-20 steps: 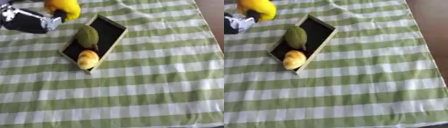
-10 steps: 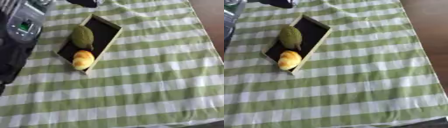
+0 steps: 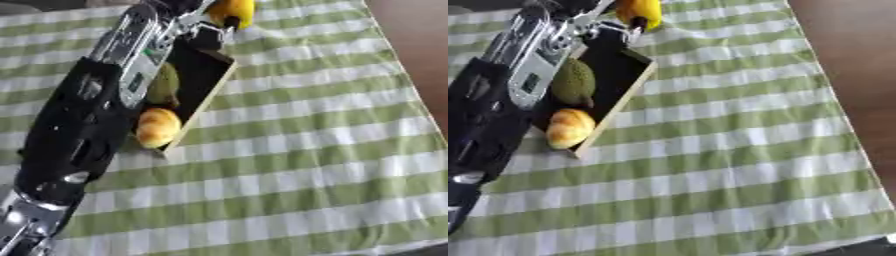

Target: Pick up objects on the table and place them in the box.

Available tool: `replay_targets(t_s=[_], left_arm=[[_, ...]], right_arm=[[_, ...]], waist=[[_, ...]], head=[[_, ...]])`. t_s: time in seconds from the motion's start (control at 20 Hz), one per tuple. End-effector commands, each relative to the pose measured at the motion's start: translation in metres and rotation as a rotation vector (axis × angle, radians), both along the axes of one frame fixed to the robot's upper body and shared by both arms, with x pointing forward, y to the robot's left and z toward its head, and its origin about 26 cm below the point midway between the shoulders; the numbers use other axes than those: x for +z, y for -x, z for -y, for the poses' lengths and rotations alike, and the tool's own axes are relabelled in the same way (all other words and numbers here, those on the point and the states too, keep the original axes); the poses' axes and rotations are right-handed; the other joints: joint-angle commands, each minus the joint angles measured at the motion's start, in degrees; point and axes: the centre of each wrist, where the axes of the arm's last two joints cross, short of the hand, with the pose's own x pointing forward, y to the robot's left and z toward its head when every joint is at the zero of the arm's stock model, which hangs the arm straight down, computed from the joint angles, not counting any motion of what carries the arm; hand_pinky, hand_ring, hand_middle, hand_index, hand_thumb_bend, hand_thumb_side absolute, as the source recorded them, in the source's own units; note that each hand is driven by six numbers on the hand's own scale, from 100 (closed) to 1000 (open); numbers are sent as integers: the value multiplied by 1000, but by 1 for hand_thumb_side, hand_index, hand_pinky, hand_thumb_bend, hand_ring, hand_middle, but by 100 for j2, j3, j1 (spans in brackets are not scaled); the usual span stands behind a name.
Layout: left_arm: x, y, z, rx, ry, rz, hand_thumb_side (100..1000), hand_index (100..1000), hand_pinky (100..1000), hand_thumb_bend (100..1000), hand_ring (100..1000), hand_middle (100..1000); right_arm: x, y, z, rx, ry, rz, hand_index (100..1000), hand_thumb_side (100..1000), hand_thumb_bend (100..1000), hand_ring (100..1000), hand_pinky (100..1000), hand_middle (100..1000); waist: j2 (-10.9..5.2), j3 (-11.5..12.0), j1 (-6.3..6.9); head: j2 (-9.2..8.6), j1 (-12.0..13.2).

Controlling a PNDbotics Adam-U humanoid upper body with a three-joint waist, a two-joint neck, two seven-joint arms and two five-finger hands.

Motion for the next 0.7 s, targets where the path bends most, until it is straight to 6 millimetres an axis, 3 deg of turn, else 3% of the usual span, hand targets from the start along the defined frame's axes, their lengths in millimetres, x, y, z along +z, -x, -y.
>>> replay_targets(t_s=[0.05,0.55,0.7], left_arm=[[7,-4,-3,35,15,46,103,604,688,100,610,544],[-10,-18,-8,128,-49,-20,100,677,731,101,672,601],[-12,-20,-9,162,-86,-46,100,719,752,176,709,638]], right_arm=[[9,6,1,-5,3,30,837,100,100,860,886,761],[8,6,1,0,-1,29,836,100,100,860,885,760],[8,6,1,0,-2,31,836,100,100,860,885,760]], waist=[[-103,-24,-23],[-47,-84,8],[-37,-101,15]], head=[[-83,-54],[-136,16],[-130,21]])
